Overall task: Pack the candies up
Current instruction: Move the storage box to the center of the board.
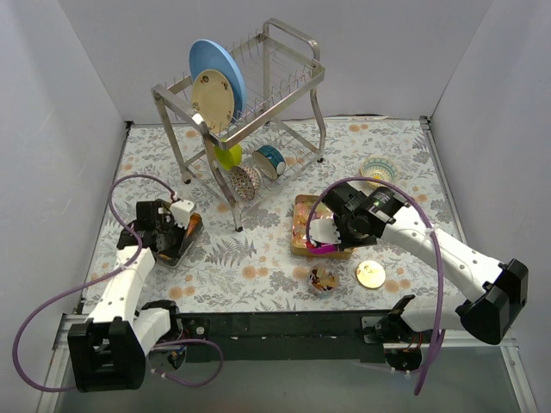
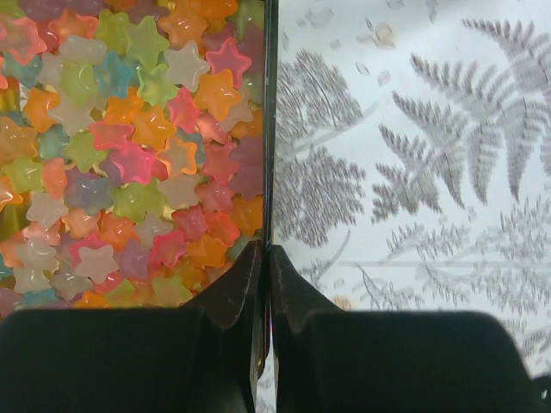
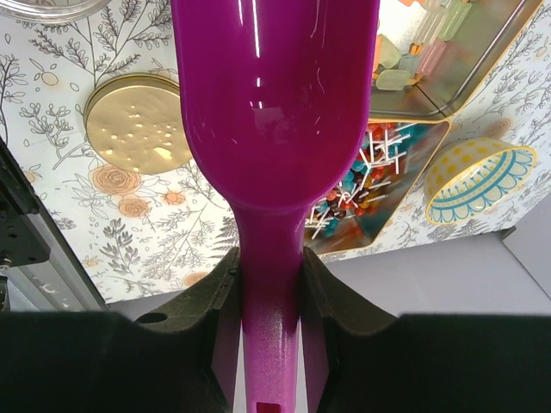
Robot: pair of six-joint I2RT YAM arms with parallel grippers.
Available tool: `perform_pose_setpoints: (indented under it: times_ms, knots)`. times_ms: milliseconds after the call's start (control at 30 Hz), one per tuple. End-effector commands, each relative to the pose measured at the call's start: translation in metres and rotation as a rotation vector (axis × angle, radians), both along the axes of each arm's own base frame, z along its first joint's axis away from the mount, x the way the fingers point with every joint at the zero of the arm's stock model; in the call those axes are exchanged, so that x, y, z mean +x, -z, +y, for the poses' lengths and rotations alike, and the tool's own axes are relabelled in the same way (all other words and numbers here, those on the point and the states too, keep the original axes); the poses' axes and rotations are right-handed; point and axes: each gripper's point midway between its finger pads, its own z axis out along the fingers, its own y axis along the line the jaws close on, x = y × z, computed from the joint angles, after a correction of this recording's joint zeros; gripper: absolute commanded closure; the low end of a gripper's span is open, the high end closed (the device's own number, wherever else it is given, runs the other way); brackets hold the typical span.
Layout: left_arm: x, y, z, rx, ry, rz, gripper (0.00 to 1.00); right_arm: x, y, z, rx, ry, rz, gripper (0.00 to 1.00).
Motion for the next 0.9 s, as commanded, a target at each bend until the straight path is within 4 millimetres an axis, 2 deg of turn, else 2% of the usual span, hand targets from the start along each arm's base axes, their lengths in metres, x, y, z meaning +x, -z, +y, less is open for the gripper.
perform_pose_setpoints:
  times_ms: [0, 133, 333, 500, 667, 800, 867]
  knots:
    - [-0.037, -0.004, -0.002, 0.057, 0.184, 0.021, 1.00, 0.006, -0.001, 0.008, 0.022, -0.012, -0.008, 0.99]
    - [-0.066, -0.001, -0.009, 0.090, 0.403, 0.021, 1.00, 0.009, -0.003, 0.012, 0.029, -0.012, -0.008, 0.99]
    - [-0.084, -0.005, -0.027, 0.084, 0.756, -0.007, 1.00, 0.005, 0.002, 0.008, 0.018, -0.009, 0.005, 0.99]
    - [-0.112, -0.004, -0.037, 0.036, 1.004, 0.048, 1.00, 0.004, 0.000, 0.004, 0.009, -0.009, 0.001, 0.99]
    - [-0.115, -0.012, -0.037, 0.032, 1.082, 0.053, 1.00, 0.003, -0.001, 0.001, 0.003, -0.005, -0.004, 0.99]
    - [-0.114, -0.025, -0.040, 0.060, 1.160, -0.006, 1.00, 0.004, -0.001, 0.000, -0.004, -0.004, -0.008, 0.99]
    - [-0.114, -0.025, -0.041, 0.073, 1.198, -0.036, 1.00, 0.005, -0.002, 0.000, -0.008, -0.003, -0.010, 0.99]
